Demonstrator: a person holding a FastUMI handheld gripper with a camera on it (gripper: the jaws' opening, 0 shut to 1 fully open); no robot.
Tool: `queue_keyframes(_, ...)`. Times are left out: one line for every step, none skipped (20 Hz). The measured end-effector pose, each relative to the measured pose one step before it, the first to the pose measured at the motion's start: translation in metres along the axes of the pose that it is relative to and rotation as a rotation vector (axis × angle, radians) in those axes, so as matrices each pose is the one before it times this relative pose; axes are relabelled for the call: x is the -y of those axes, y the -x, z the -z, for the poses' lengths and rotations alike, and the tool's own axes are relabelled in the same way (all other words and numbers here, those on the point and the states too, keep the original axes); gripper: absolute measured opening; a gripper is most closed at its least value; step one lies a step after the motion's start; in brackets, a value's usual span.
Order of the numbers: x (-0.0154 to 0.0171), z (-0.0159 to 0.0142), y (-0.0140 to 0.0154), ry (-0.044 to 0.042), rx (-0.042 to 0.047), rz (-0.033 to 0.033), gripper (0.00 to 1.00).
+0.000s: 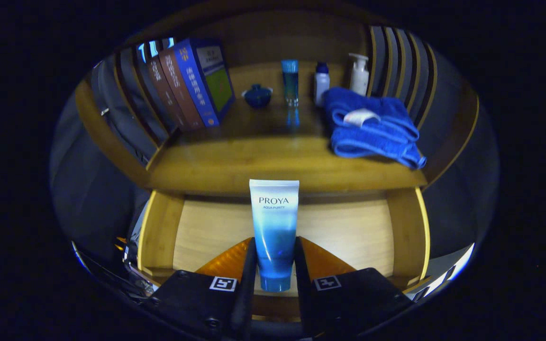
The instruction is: Pull open the drawer, take out the items inside it, and place them on the countertop above the cabinet.
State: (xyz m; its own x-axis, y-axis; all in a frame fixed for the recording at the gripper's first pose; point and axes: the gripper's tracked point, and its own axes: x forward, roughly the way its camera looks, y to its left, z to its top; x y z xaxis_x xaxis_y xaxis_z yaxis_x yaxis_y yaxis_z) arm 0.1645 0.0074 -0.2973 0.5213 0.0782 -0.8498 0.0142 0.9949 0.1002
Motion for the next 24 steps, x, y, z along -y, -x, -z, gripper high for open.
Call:
queue_keyframes(0.00338,-0.01637,-0.00365,0.00281,0.01646,0.00802,0.44)
queue_keyframes(0.00145,-0.01589,-0.00587,0.00104,0.01880,0.00835,0.44)
queue_keyframes(0.00161,-0.01262,-0.00661,0.00334,0.01277,0.00545,0.44)
queue_keyframes(0.00012,-0.01372,-0.00775,0.00351,0.01097,0.00427,0.44)
queue_keyframes(0.00177,-0.01274,-0.01090,0.00403,0.00807,0.00711,0.44)
queue_keyframes(0.00111,-0.01176,-0.01024,0.00544,0.00534,0.00689,0.44)
queue_keyframes(-0.00087,-0.01007,-0.01218,0.00253,0.00277,0.00662,0.44)
queue_keyframes(-0.00006,-0.00846,-0.01364,0.00042,-0.00241,0.00321,0.44)
queue_keyframes(-0.00076,-0.00621,-0.01226,0.00056,-0.00735,0.00695,0.44)
queue_keyframes(-0.00029,-0.00557,-0.01185,0.00230,-0.01112,0.00543,0.44)
queue_keyframes(-0.00060,-0.00273,-0.01113,0.00136,-0.01186,0.00065,0.44)
queue_keyframes(-0.00112,-0.00320,-0.00902,0.00145,-0.01243,0.00036,0.44)
queue_keyframes(-0.00039,-0.00215,-0.00586,-0.00159,-0.01016,0.00555,0.44)
queue_keyframes(-0.00019,-0.00143,-0.00639,-0.00414,-0.00741,0.00456,0.44)
queue_keyframes(0.00068,0.00076,-0.00305,-0.00706,-0.00854,0.00457,0.44)
queue_keyframes(0.00110,0.00101,-0.00559,-0.00753,-0.01247,0.00092,0.44)
queue_keyframes(0.00092,0.00256,-0.00663,-0.00469,-0.01400,-0.00041,0.44)
queue_keyframes(0.00077,0.00409,-0.00353,-0.00218,-0.01388,-0.00111,0.44)
queue_keyframes(0.00067,0.00011,-0.00130,0.00080,-0.00768,0.00131,0.46)
queue_keyframes(0.00079,0.00048,-0.00130,0.00220,0.00097,-0.00026,0.48)
queue_keyframes(-0.00080,-0.00120,-0.00092,0.00153,0.00772,-0.00436,0.51)
queue_keyframes(0.00052,-0.00207,0.00369,0.00059,0.01285,0.00017,0.61)
queue_keyframes(-0.00014,-0.00187,0.00132,-0.00093,0.01099,-0.00423,0.71)
queue_keyframes(0.00040,0.00175,0.00537,-0.00109,0.00792,0.00338,0.80)
